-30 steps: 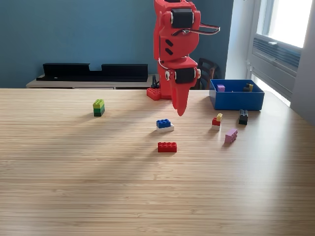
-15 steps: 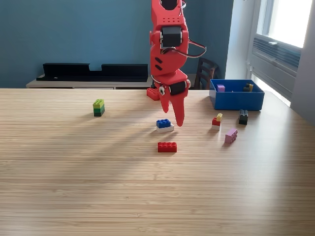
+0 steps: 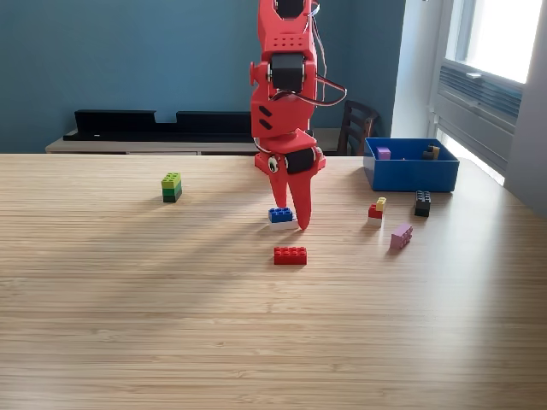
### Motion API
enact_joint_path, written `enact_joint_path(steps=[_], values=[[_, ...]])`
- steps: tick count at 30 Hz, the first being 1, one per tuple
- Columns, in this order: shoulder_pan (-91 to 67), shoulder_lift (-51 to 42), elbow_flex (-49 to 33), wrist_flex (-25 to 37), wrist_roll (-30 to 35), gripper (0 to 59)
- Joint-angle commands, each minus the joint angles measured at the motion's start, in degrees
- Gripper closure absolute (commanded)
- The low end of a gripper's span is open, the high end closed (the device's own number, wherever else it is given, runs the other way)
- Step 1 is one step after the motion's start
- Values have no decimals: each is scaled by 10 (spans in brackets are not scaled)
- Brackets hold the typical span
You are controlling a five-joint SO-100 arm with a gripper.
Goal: Grasp a lego block and put it in the bin.
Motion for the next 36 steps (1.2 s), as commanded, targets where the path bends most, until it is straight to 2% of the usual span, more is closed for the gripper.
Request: enact_joint_path(steps=[1, 8, 11, 15, 21, 25, 32, 34, 36], values=[[15, 42, -1, -18, 6, 330], [36, 42, 1, -32, 9, 373], [38, 42, 4, -40, 11, 432], [40, 42, -4, -47, 26, 585], [38, 42, -44, -29, 60, 586], [36, 36, -154, 70, 98, 586], [6, 32, -445, 308, 178, 586], [-24, 31, -496, 359, 193, 586], [-66, 31, -510, 382, 206, 586]])
